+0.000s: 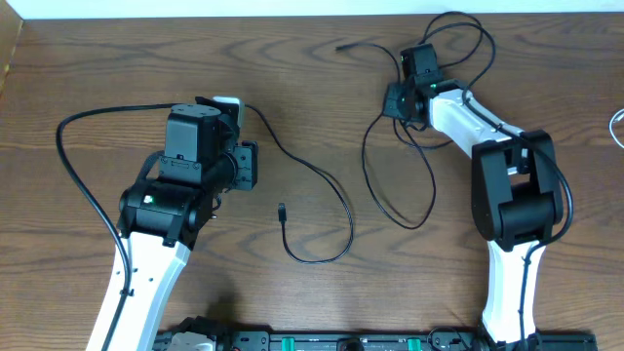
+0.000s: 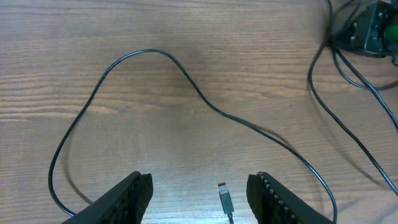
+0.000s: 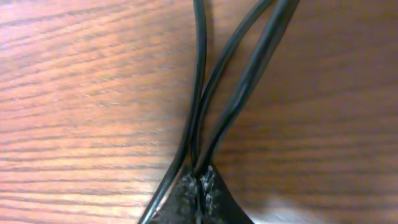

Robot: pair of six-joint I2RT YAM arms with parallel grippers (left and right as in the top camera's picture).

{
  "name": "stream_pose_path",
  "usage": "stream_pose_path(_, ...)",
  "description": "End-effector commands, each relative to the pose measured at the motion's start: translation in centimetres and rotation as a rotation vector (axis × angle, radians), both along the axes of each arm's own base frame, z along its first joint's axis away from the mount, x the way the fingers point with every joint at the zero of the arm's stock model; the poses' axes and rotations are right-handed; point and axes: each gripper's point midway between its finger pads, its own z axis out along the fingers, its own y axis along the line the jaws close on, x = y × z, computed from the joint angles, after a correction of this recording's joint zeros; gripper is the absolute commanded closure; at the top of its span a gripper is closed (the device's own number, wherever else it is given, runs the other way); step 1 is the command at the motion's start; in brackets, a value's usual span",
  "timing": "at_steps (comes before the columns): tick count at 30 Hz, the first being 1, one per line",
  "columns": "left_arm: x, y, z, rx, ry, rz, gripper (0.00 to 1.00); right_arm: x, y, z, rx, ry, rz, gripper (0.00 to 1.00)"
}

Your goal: Untangle cables

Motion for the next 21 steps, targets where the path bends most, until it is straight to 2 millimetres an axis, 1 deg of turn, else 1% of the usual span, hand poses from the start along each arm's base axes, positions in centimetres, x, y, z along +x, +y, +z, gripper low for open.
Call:
stream_pose_path(1,0.1,-0.1,0.3,-0.005,-0.007,-0.009,0.45,-6.7,-0.3,-10.1,-0.017,0.272,0.039,0.61)
stream_pose_path(3,0.1,-0.1,0.3,-0.005,-0.007,-0.009,0.45,-6.5,-0.2,-10.1,-0.015,0.264,0.041,0.46)
stream_pose_path(6,0.1,-0.1,0.4,-0.005,-0.01,-0.009,0.45,-6.5,0.0,-10.1,-0.015,0.259,0.046,0.39)
stream_pose_path(10,0.1,-0.1,0.4,-0.005,-0.011,-0.009,0.45,-6.3,0.5,-10.1,-0.013,0.247,0.055,0.38)
stream_pose_path(15,0.1,-0.1,0.4,-0.005,-0.011,-0.009,0.45,-6.2,1.8,-10.1,-0.014,0.226,0.079,0.4)
stream_pose_path(18,0.1,-0.1,0.4,-0.005,-0.01,-0.009,0.45,-6.7,2.7,-10.7,-0.015,0.232,0.093,0.4)
stream_pose_path(21,0.1,-0.1,0.4,-0.006,-0.01,-0.009,0.45,-7.7,3.8,-11.8,-0.022,0.257,0.111,0.4)
